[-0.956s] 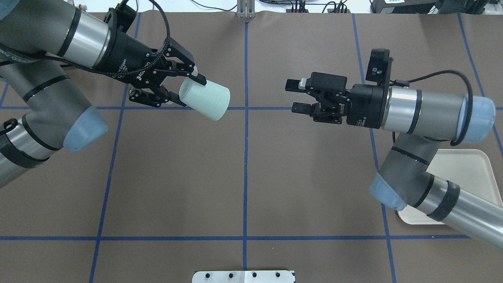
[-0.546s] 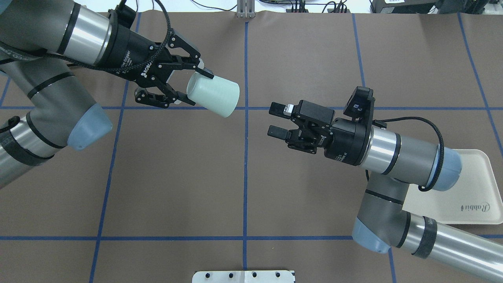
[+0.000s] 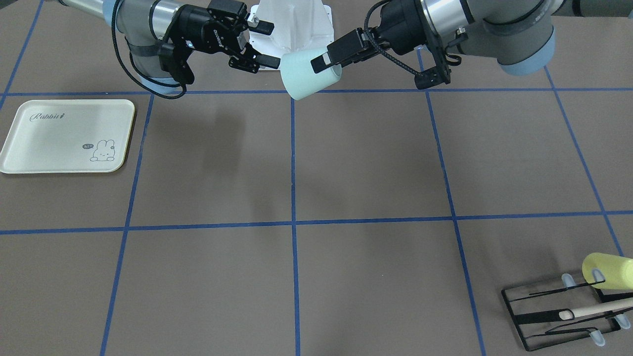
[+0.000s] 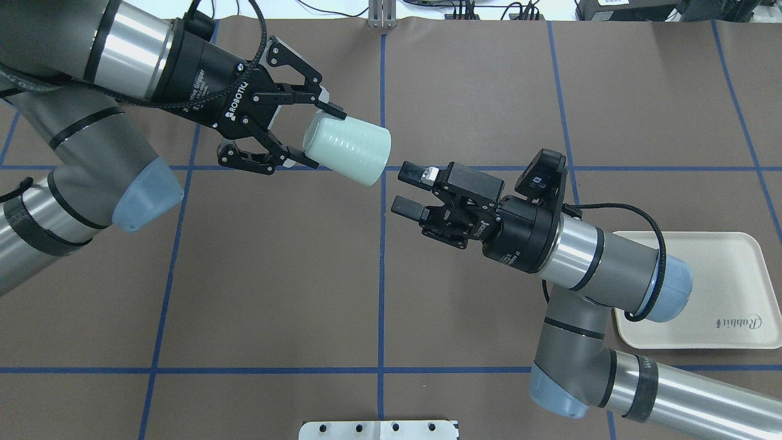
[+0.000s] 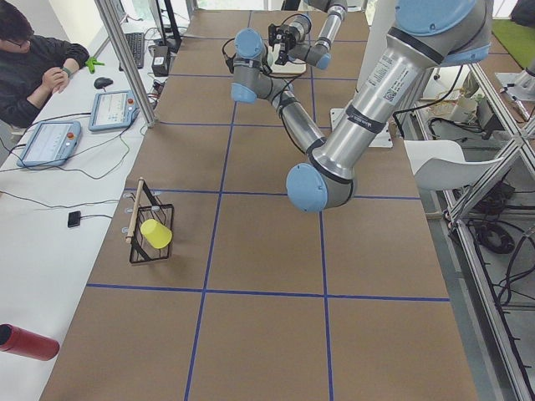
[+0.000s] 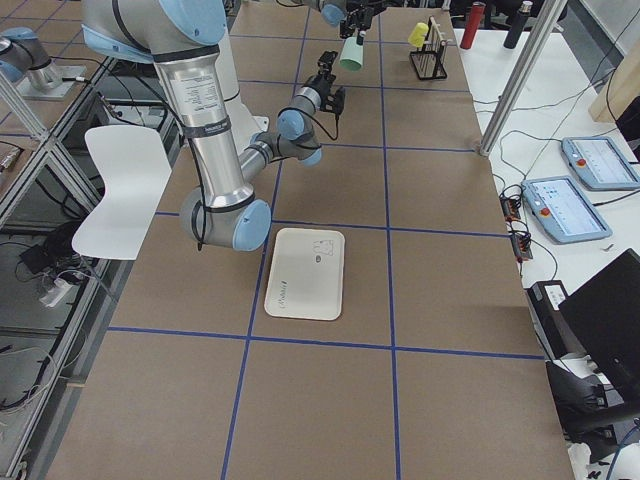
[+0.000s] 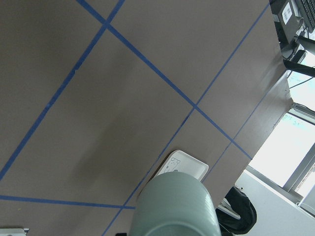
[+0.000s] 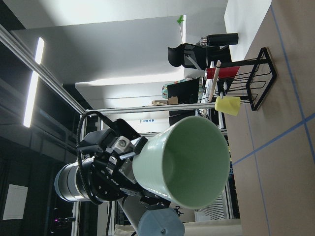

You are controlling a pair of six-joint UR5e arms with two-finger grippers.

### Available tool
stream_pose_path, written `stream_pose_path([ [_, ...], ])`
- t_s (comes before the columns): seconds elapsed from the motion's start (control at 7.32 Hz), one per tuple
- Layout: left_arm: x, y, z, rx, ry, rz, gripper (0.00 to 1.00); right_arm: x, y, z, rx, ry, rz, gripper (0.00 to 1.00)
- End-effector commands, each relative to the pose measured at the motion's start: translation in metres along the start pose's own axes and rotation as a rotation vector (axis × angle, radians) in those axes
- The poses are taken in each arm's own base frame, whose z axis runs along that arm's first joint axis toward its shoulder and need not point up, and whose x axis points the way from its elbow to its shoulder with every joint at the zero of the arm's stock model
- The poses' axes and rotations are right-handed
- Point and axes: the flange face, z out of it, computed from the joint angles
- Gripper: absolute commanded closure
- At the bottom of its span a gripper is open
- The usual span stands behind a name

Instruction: Left arm grabs green cup and hands to right arm on tray

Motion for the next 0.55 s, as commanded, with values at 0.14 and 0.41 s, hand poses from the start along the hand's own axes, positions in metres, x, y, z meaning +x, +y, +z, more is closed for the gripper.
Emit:
stream_pose_path([
  [0.14,-0.008,0.036,0.008,-0.08,-0.015,-0.005,1.0,-0.011,0.002,0.01,0.02,-0.046,0.006,0.11],
  [0.41,-0.013,0.041,0.013,-0.094,-0.022,-0.011,1.0,-0.014,0.003,0.01,0.025,-0.061,0.008,0.11],
])
